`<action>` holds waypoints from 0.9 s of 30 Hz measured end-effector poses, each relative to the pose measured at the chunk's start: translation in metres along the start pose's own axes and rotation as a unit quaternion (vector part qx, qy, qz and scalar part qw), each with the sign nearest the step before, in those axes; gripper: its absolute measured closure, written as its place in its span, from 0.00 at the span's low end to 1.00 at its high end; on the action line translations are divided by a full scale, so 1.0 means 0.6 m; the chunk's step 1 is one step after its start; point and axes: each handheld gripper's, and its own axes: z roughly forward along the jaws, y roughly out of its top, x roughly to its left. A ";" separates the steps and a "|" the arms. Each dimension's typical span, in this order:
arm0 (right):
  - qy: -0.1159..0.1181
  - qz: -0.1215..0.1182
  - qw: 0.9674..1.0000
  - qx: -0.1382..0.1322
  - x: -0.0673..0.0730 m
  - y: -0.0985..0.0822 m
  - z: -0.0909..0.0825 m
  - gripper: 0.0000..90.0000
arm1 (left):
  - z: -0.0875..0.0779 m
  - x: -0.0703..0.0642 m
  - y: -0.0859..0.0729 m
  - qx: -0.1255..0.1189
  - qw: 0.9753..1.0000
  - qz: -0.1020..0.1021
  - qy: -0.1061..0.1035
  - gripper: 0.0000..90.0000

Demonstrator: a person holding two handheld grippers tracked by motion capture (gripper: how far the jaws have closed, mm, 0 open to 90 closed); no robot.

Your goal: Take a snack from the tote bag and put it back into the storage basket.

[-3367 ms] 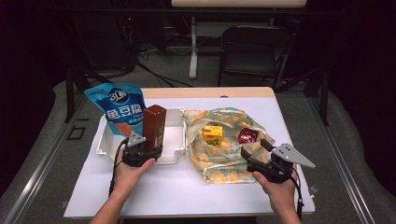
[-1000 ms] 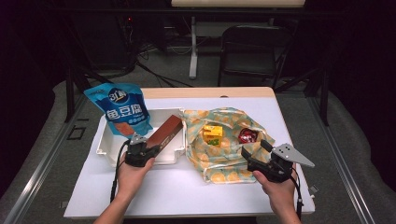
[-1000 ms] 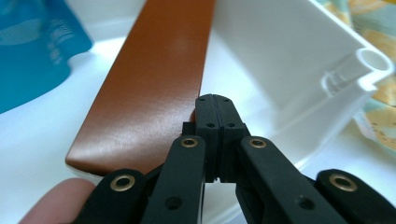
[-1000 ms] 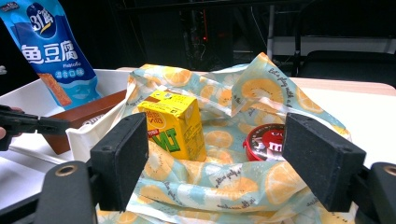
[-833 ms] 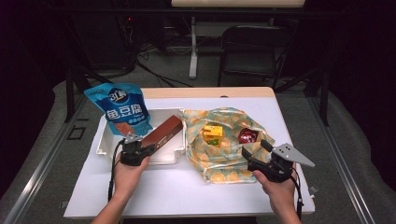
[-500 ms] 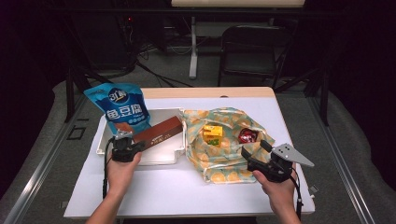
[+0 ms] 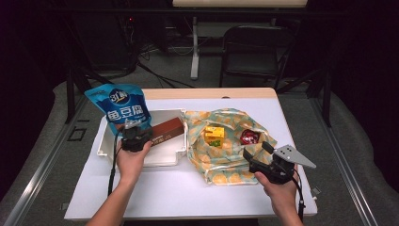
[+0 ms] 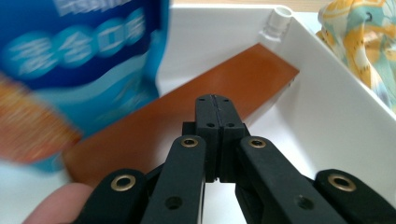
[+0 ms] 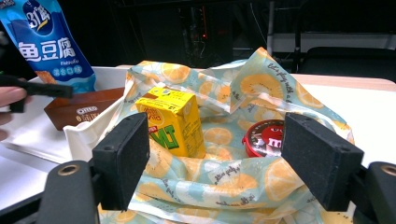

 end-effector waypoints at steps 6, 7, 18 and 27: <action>-0.001 0.000 1.000 0.006 -0.001 -0.004 0.004 0.26 | 0.044 -0.008 0.016 0.000 1.000 -0.004 0.016 1.00; 0.001 -0.001 1.000 0.007 -0.002 -0.005 0.004 0.26 | 0.050 -0.008 0.018 0.000 1.000 -0.010 0.016 1.00; -0.001 -0.003 1.000 0.013 -0.003 -0.009 0.007 0.26 | 0.099 -0.013 0.040 -0.003 0.999 -0.017 0.045 1.00; -0.002 -0.004 1.000 0.017 -0.004 -0.013 0.009 0.27 | 0.108 -0.011 0.046 0.012 0.999 -0.014 0.037 1.00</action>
